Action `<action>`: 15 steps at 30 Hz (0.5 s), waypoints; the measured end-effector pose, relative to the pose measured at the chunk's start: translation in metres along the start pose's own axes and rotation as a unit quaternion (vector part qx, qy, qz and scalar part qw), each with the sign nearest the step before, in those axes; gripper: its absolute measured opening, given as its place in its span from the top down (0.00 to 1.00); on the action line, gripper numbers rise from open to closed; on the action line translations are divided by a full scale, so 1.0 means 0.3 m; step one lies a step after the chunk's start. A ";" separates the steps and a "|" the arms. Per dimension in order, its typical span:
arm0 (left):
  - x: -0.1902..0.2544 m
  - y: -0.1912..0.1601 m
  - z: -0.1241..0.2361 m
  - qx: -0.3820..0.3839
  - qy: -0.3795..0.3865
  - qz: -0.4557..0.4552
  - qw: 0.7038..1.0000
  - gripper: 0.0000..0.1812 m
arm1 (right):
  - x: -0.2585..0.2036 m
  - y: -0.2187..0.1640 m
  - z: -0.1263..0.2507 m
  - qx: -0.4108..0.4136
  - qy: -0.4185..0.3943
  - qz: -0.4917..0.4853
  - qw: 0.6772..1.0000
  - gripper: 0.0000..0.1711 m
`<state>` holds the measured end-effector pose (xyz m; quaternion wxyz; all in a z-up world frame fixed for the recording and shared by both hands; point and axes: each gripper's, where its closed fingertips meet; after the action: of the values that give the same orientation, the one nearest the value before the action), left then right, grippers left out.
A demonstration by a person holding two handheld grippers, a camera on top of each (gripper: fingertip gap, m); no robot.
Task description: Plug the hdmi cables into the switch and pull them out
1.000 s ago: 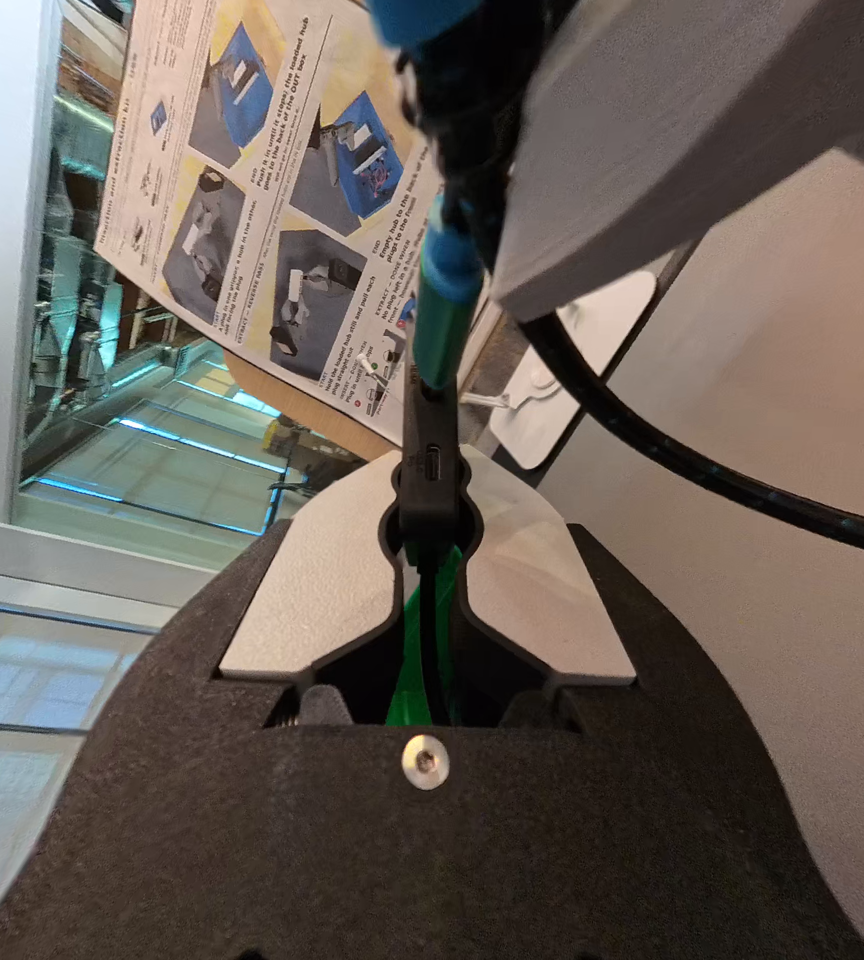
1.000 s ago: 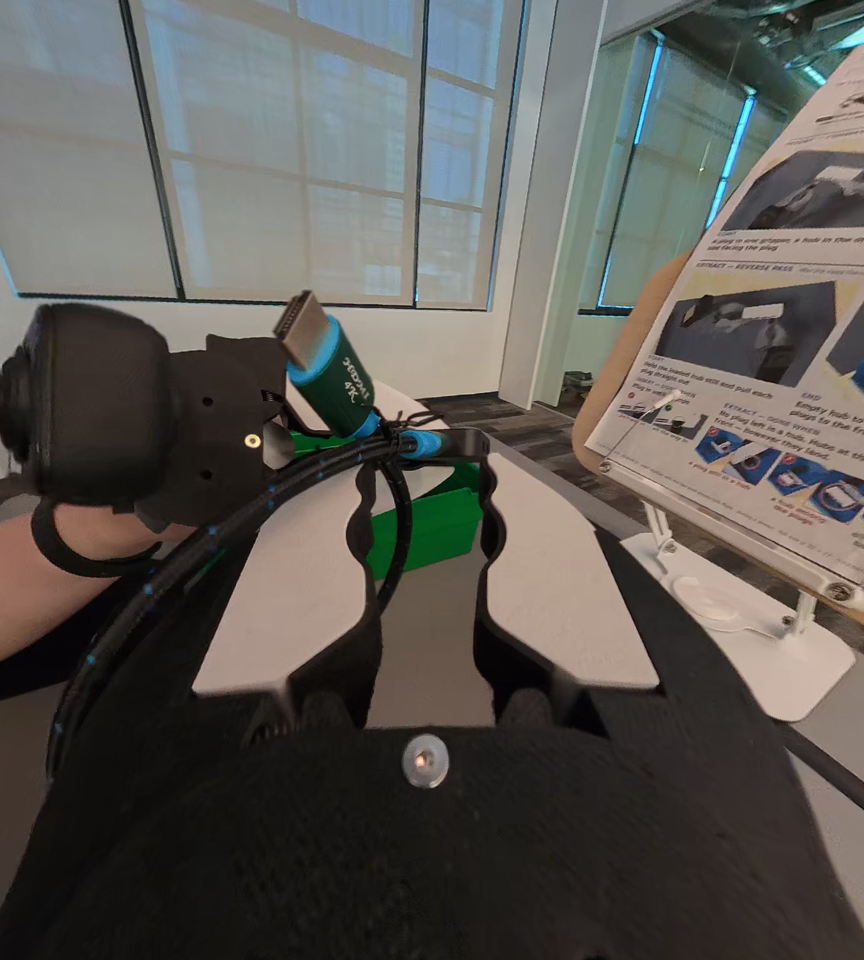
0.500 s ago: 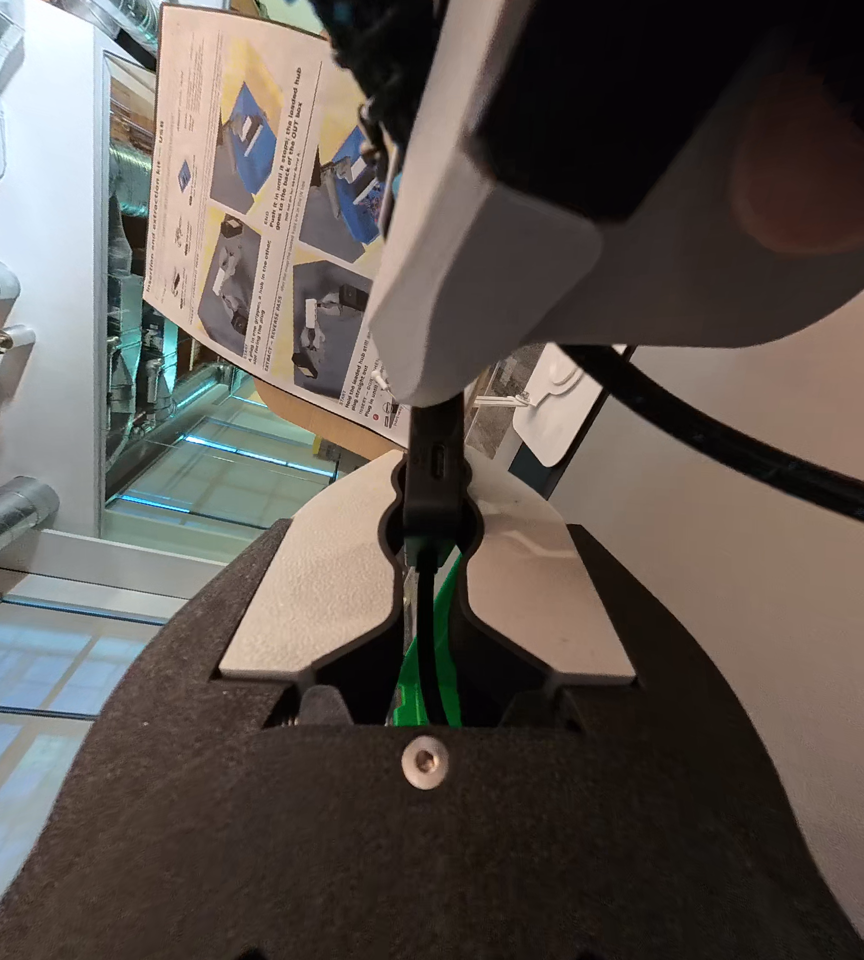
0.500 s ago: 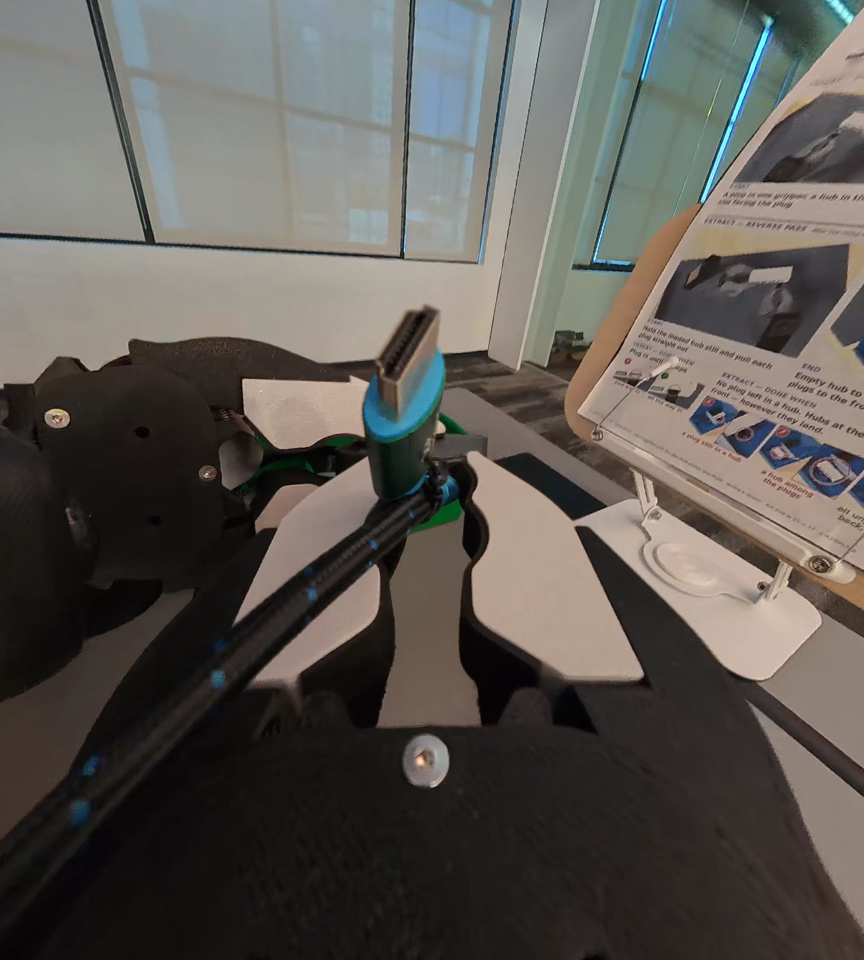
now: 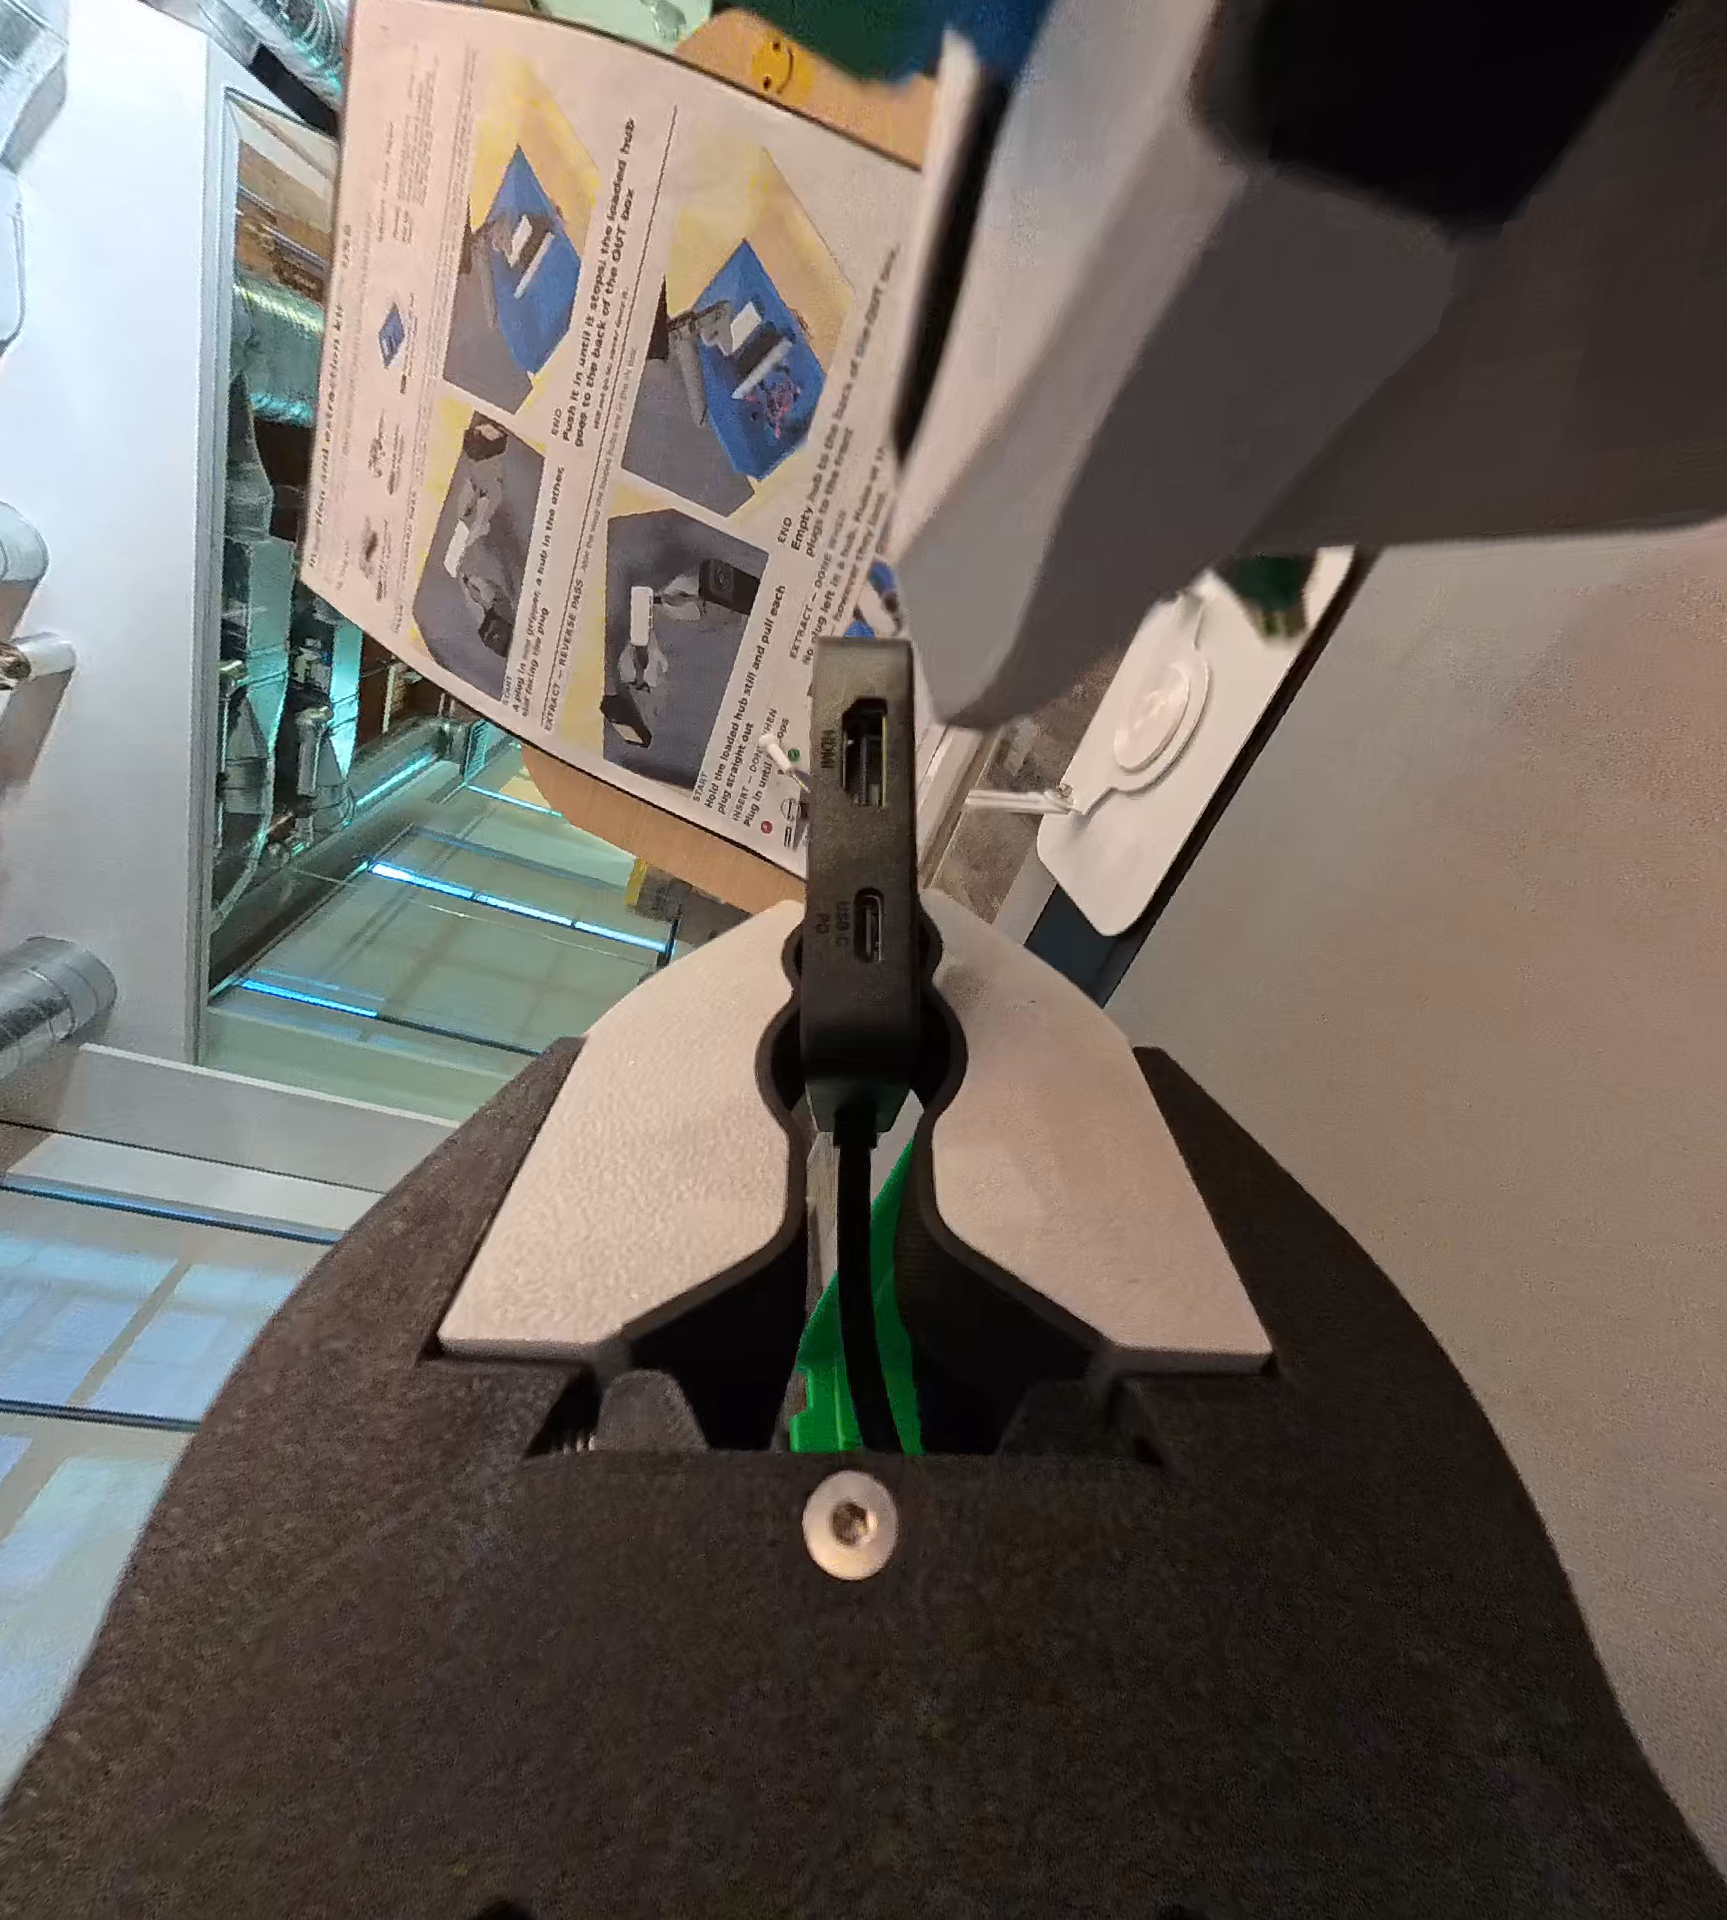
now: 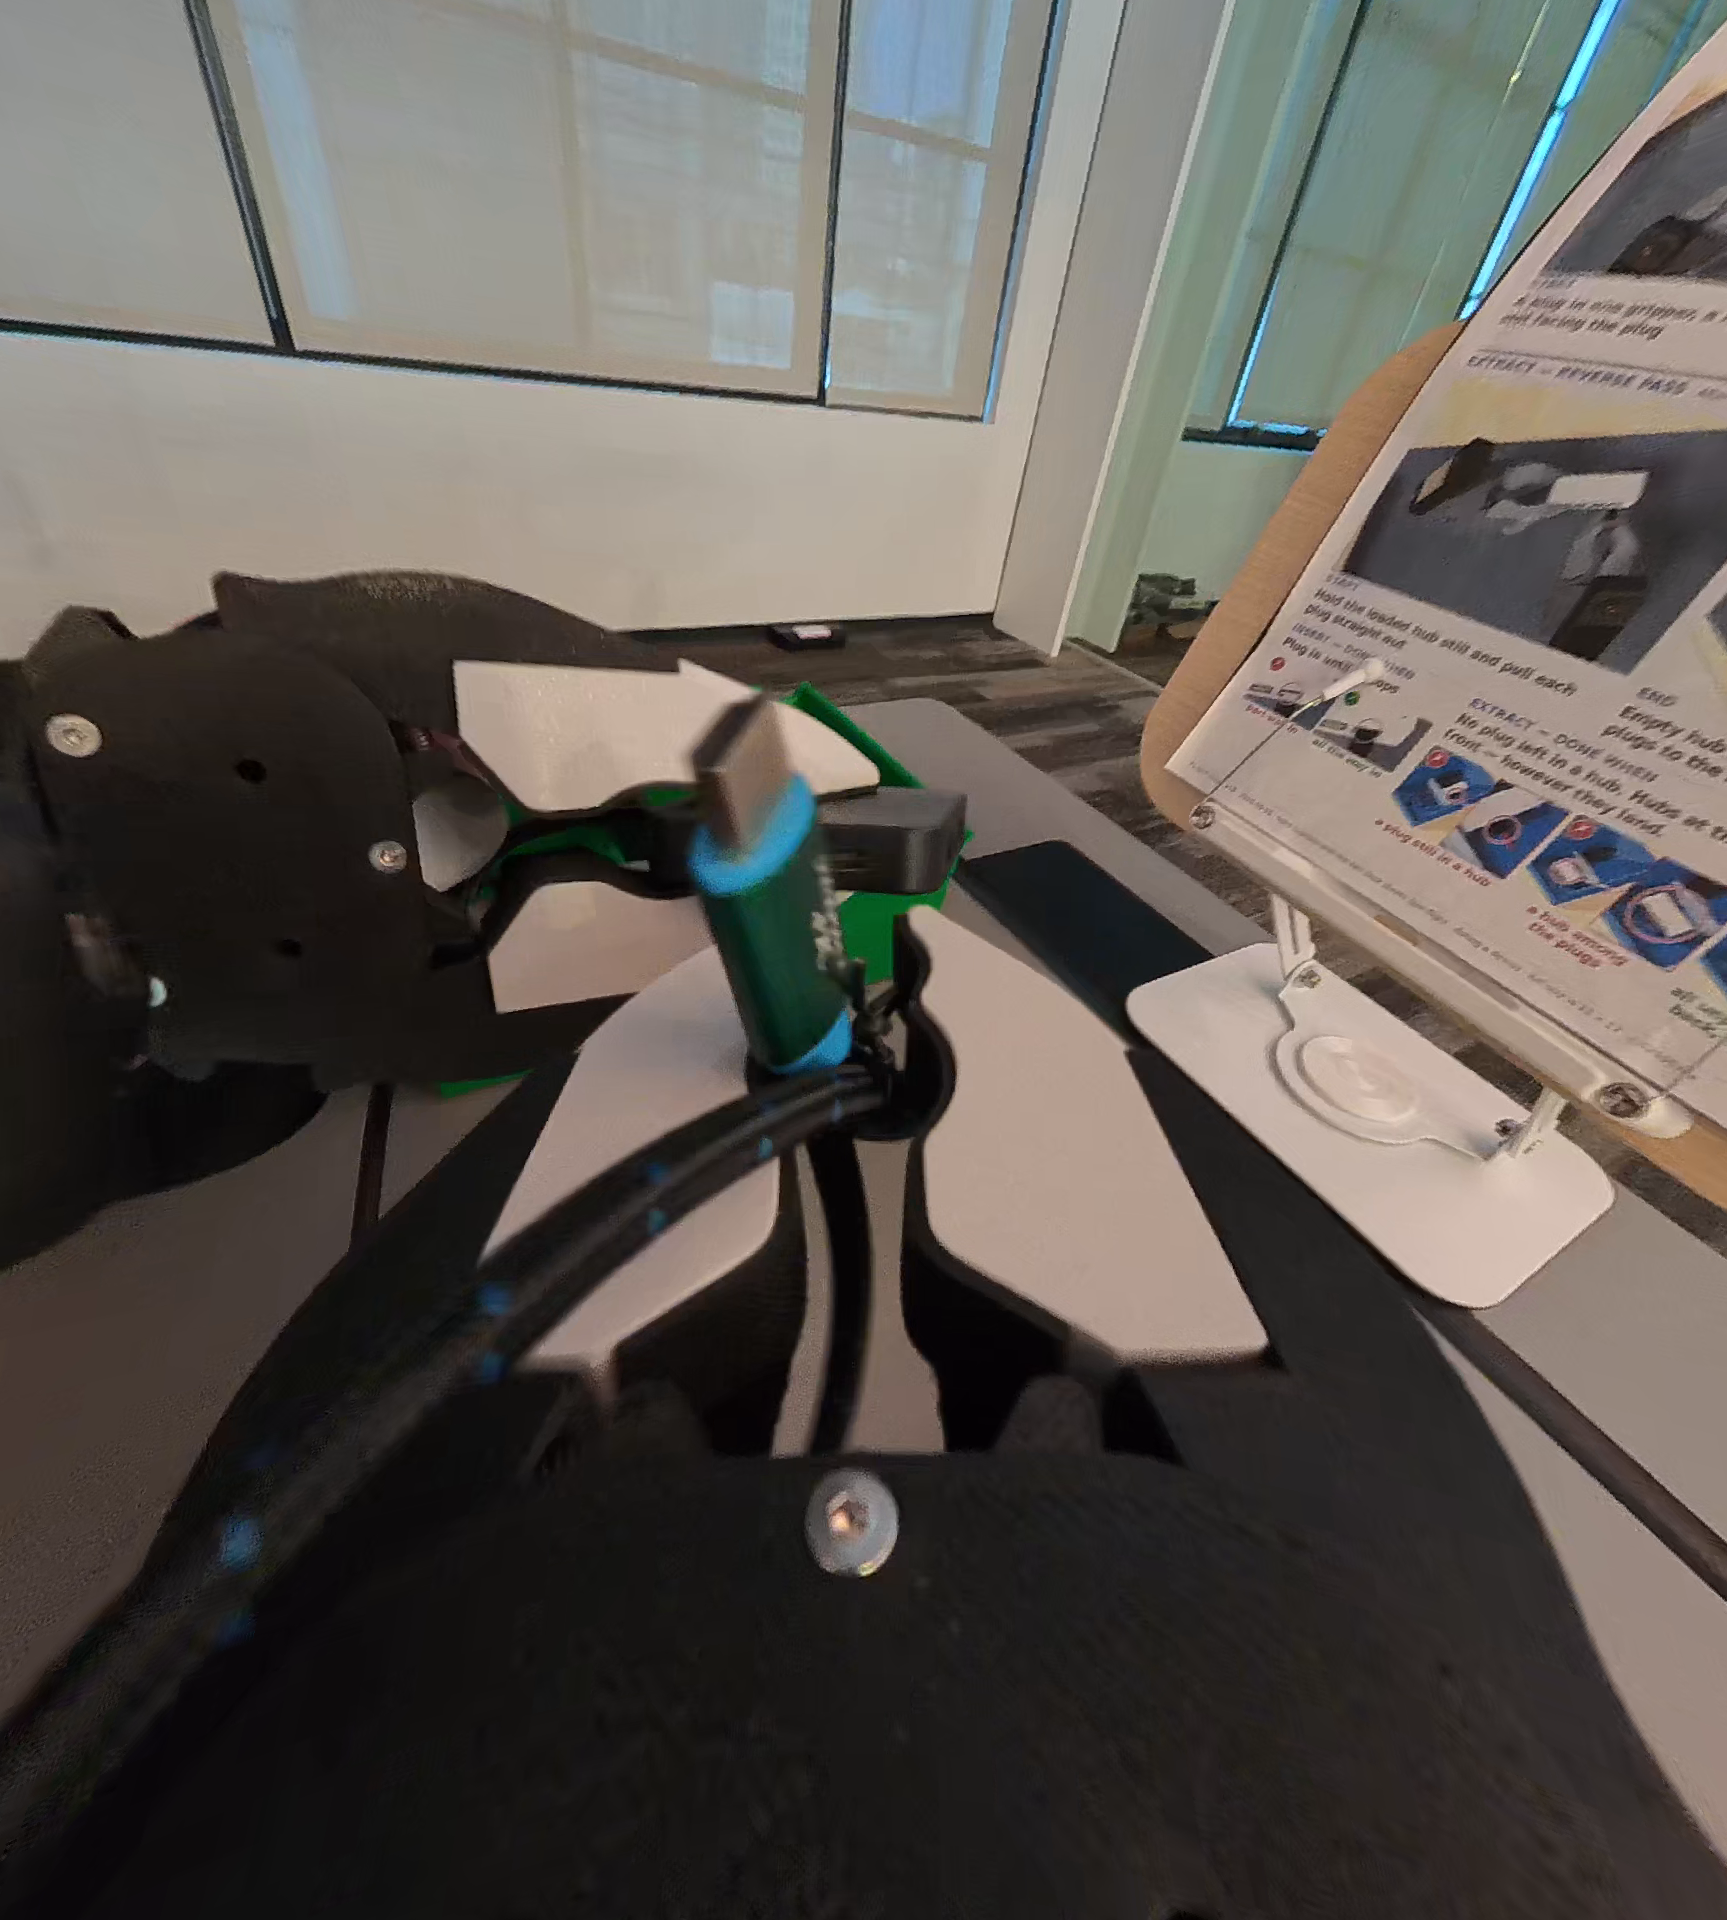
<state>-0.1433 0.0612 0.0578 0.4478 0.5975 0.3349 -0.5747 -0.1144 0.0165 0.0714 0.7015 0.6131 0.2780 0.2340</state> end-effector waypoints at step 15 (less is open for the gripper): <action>-0.056 -0.140 -0.032 -0.044 -0.014 0.008 0.999 0.92 | -0.068 -0.289 -0.104 -0.191 0.149 -0.171 0.955 0.93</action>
<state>-0.1798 0.0877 0.0675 0.4829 0.5719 0.3492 -0.5638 -0.1516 0.0135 -0.0153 0.7859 0.3691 0.4297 0.2479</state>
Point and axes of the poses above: each gripper's, where its closed fingertips meet, z back along the fingers, y out of its top, x = y × z across the jaws, and after that the axes turned 13 degrees about -z, right-handed
